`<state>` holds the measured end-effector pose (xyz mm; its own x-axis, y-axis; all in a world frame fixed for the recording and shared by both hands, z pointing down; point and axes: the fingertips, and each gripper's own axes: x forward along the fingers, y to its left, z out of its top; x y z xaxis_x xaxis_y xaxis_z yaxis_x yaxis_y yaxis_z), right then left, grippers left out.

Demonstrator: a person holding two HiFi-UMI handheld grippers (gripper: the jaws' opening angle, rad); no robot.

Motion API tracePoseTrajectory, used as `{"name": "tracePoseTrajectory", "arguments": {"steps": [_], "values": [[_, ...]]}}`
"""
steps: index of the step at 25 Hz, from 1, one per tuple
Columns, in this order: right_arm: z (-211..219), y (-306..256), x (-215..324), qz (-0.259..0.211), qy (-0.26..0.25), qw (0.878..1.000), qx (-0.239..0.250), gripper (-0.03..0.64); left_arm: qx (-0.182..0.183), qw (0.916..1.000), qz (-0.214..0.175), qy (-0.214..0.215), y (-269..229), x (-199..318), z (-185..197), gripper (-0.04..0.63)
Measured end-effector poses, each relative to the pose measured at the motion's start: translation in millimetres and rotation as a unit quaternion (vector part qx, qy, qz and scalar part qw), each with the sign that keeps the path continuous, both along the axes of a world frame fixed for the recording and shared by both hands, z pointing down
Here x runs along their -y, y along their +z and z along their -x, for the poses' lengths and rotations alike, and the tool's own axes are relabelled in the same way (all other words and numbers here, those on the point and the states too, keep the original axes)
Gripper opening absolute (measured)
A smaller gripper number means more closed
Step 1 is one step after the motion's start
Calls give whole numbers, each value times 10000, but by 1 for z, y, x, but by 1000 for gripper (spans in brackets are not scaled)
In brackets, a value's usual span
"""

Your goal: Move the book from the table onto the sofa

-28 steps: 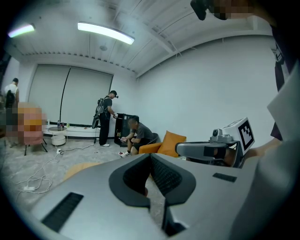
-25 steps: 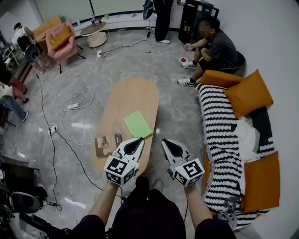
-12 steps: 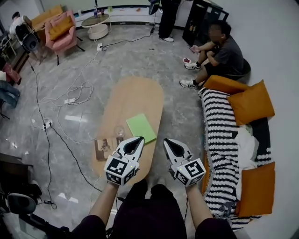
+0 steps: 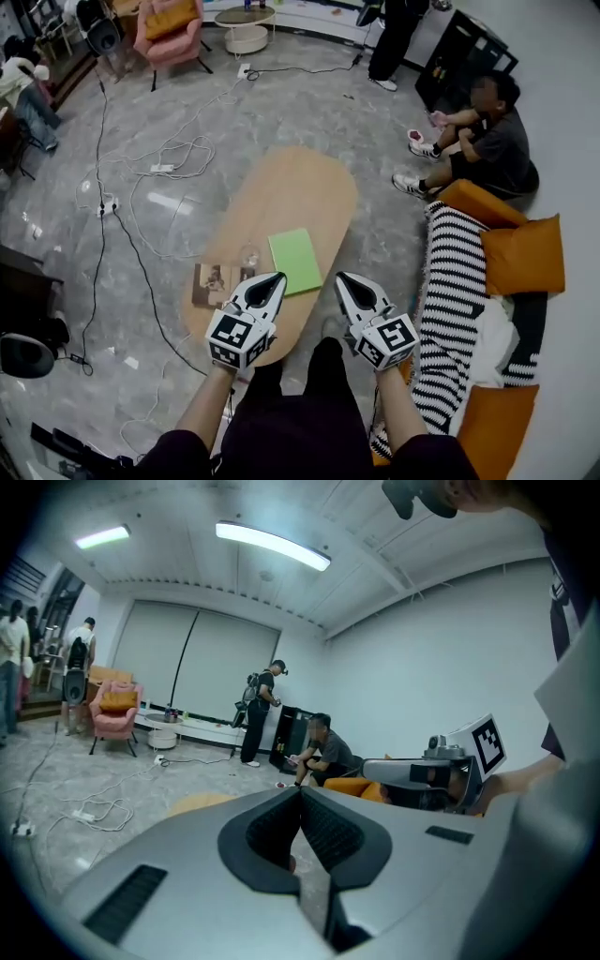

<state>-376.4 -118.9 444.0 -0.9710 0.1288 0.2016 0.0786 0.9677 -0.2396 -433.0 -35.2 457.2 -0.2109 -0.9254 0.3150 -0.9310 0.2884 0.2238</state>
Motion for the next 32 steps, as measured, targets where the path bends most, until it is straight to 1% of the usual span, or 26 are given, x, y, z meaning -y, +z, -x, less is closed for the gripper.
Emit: {"name": "tracePoseTrajectory", "arguments": {"steps": [2,4,11,15,22,27,32], "values": [[8,6,6,27,-153,9999,-42,25,-62,9997,-12,-222,5,3,9,15],[15,9,12,41,-257,9996,-79,25,-99,9993,-10,-352,8,7,15,15],[33,22,25,183,-347,9990,-190,25,-214,9986,127,-471,22,17,29,15],[43,51,32,378,-349,9981,-338,25,-350,9976,222,-551,48,22,37,15],[68,100,40,583,-478,9956,-558,25,-645,9939,252,-854,88,20,62,15],[85,134,53,780,-470,9932,-732,25,-761,9919,412,-927,120,28,75,15],[96,178,63,969,-459,9896,-960,26,-936,9890,579,-993,164,34,84,15]]}}
